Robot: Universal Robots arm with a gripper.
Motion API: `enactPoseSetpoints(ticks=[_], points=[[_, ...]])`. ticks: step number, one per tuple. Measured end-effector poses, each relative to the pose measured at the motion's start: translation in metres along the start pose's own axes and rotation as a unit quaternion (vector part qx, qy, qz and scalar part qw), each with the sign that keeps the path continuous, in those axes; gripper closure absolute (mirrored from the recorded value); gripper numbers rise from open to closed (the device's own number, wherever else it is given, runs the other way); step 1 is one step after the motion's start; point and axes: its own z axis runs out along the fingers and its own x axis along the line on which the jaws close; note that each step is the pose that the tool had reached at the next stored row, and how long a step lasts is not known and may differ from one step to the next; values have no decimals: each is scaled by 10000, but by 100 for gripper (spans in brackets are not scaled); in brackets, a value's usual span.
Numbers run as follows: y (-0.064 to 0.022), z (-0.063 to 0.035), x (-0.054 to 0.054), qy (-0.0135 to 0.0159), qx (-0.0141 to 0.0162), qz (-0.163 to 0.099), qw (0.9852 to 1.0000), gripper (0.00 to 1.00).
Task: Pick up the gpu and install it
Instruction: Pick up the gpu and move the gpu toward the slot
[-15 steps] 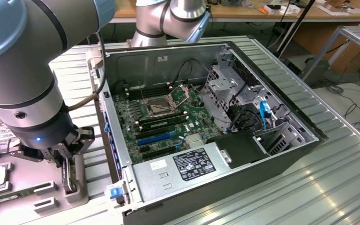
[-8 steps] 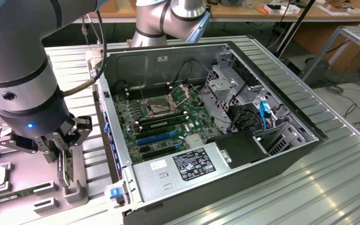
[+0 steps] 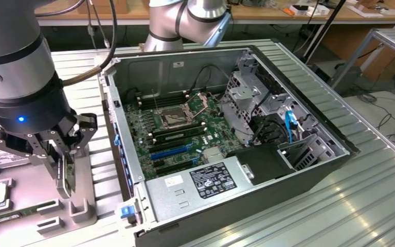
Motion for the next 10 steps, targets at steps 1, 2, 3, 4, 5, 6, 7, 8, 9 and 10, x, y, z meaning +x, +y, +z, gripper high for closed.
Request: enactPoseSetpoints(ticks=[1, 2, 3, 4, 5, 6, 7, 8, 9, 10], points=[[0, 0, 0, 0, 0, 0, 10000, 73], [0, -1, 0, 1, 1, 0, 10000, 73], [0, -1, 0, 1, 1, 0, 10000, 73], [0, -1, 0, 2, 1, -18, 10000, 73], [0, -1, 1, 7, 0, -107, 9999, 73], [0, -1, 0, 12, -2, -187, 9998, 73], [0, -2, 0, 18, -2, -286, 9996, 73], [0, -1, 0, 24, -4, -392, 9992, 73], [0, -1, 0, 26, -4, -437, 9990, 73], [0, -1, 0, 27, -4, -437, 9990, 73]])
